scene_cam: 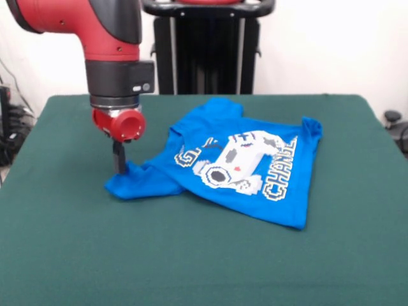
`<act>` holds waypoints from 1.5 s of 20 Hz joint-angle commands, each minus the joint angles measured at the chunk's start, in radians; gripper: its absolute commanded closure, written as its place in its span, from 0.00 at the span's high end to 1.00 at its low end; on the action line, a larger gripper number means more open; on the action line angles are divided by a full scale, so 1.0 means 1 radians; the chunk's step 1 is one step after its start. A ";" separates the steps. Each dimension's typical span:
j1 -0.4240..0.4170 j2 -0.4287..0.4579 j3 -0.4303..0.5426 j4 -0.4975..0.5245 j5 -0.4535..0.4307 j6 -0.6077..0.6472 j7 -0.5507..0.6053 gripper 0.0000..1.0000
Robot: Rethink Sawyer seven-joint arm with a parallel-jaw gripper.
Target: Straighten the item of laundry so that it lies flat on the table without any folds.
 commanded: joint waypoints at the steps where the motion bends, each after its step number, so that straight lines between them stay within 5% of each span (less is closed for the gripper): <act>1: 0.017 0.070 0.110 0.087 0.044 0.125 0.024 0.00; 19: 0.049 0.148 0.081 -0.026 0.006 -0.085 0.063 0.00; 26: 0.152 0.155 -0.047 -0.103 0.022 -0.266 0.094 0.00; 30: 0.150 0.159 -0.041 -0.142 0.010 -0.301 0.067 0.00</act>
